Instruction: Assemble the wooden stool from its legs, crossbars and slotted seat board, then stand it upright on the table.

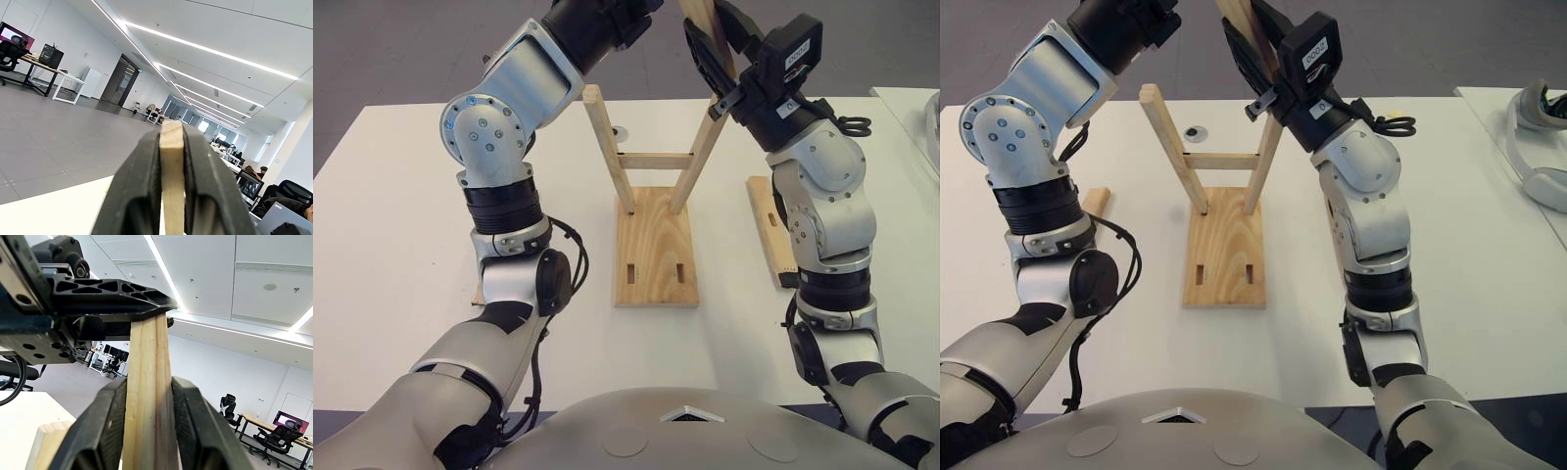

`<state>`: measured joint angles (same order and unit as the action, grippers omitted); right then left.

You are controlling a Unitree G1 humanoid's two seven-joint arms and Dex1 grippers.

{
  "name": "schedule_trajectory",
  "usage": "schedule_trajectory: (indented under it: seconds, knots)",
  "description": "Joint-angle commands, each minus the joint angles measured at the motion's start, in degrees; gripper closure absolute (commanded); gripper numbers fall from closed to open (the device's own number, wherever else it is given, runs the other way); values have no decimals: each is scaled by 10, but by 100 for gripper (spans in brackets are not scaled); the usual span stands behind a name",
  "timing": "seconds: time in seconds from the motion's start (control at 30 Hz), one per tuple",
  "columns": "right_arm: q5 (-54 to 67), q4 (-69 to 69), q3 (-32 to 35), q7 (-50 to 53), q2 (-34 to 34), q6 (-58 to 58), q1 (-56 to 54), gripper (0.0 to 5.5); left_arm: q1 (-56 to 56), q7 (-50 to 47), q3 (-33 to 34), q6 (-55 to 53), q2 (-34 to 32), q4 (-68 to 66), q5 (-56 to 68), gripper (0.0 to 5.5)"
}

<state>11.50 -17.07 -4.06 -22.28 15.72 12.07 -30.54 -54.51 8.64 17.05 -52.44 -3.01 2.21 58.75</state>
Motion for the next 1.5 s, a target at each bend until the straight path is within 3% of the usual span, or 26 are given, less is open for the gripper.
schedule_trajectory:
  seconds: [0.03, 0.07, 0.3, 0.4, 0.47, 0.6, 0.7, 0.83, 1.03, 1.2, 1.5]
  knots:
    - [10, -7, 13, 17, -14, 22, 3, 418, 13, 0, -14, -8, -1, 1, 4, 508]
    - [16, -9, 17, 18, -17, 27, 2, 418, 14, 0, -15, -7, -2, 1, 3, 508]
    - [16, -15, 16, 16, -19, 32, 9, 269, -34, 4, 3, 50, -46, -23, -34, 509]
    - [14, -24, -1, 0, -8, 49, 21, 243, -140, 6, 57, 155, -155, -66, -98, 509]
    - [9, -36, -11, 3, -10, 53, 34, 243, -149, 21, 54, 195, -247, -46, -171, 509]
    - [-7, -53, 23, 47, -13, 53, 68, 243, 49, 64, 16, 192, -353, 55, -273, 509]
    - [-18, -57, 46, 73, -13, 52, 92, 243, 255, 98, 6, 210, -334, 85, -297, 509]
    - [-13, -56, 60, 88, -18, 54, 105, 243, 387, 110, 16, 216, -282, 88, -284, 509]
    - [-22, -68, 72, 99, -17, 56, 123, 243, 495, 109, 50, 258, -281, 98, -325, 509]
    - [-29, -76, 75, 104, -15, 53, 141, 243, 617, 196, 56, 393, -200, 109, -299, 509]
    - [-30, -72, 72, 93, -5, 52, 141, 243, 638, 204, 62, 511, -184, 60, -338, 509]
